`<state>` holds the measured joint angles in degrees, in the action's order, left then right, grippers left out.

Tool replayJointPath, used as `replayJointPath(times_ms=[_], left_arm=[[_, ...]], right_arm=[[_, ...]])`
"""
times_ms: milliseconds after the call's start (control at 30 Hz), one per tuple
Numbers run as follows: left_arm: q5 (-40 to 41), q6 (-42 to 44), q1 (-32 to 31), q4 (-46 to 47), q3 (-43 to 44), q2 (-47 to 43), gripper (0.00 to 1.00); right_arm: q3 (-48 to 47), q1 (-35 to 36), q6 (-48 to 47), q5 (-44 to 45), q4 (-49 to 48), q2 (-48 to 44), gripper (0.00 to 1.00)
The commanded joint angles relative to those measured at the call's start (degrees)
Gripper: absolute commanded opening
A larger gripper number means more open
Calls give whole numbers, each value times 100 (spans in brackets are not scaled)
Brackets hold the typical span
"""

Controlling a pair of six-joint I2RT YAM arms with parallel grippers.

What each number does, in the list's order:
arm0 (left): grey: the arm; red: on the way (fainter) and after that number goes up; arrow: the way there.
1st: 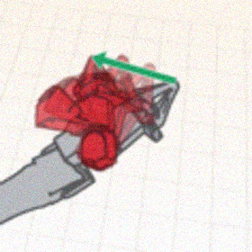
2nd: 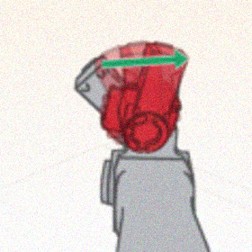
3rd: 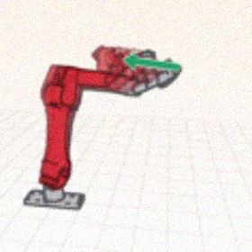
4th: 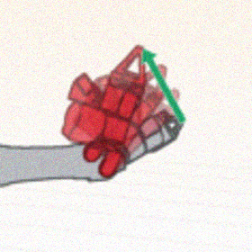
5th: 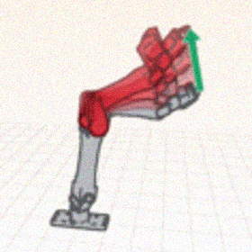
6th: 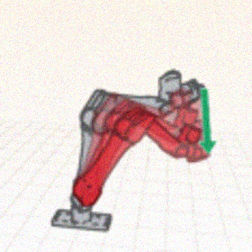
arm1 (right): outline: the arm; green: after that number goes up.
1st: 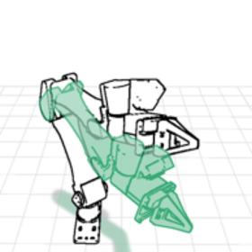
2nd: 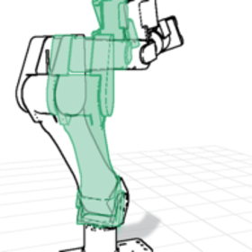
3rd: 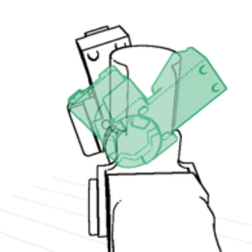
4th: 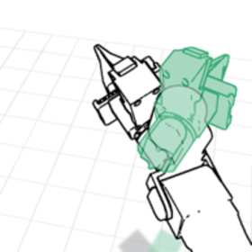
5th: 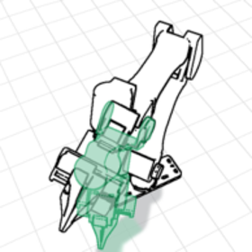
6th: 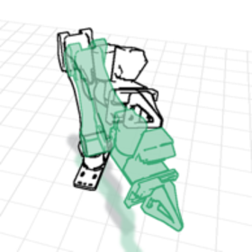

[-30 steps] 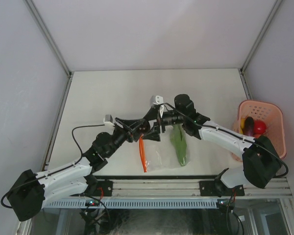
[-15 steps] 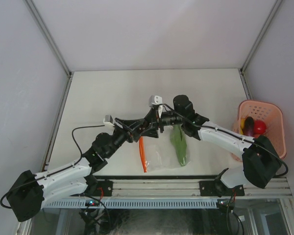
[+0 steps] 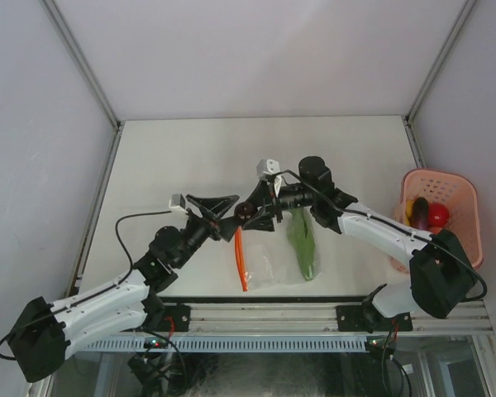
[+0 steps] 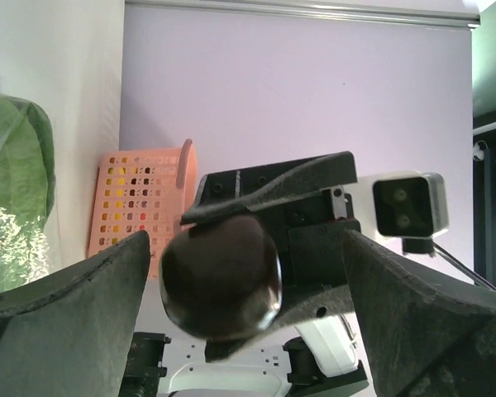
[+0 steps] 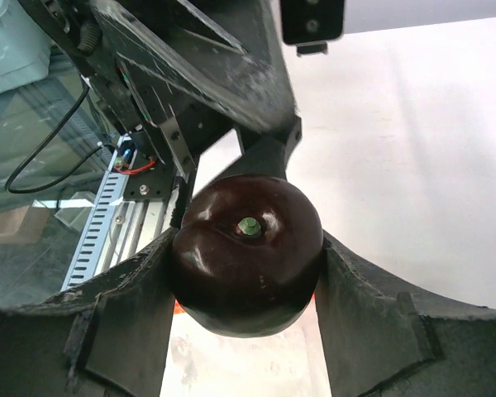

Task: Open the zip-top bag and remove the fake food
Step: Place the fake fruit in the bin.

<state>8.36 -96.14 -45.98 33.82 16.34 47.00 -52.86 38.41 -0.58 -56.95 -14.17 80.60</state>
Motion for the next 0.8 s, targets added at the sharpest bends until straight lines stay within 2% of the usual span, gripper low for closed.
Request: replayJointPath(times_ms=[0,367,567,767], left_arm=[[192,391,1,-129,125,-410,100],[28,1978,93,-569,223,-1521,100],[-1135,3262,739,-1572,776,-1691,100],[-2745,4546,1717,-2461,1670,-1195,100]], right_arm=[[-159,-288,-177,-327,95,-299,10],[-181,-1415,-296,-341,354,-845,8],[-225,-2342,-325,-316,651,-1367,8],[-344,-3427,-736,-192,1419,-1910,8]])
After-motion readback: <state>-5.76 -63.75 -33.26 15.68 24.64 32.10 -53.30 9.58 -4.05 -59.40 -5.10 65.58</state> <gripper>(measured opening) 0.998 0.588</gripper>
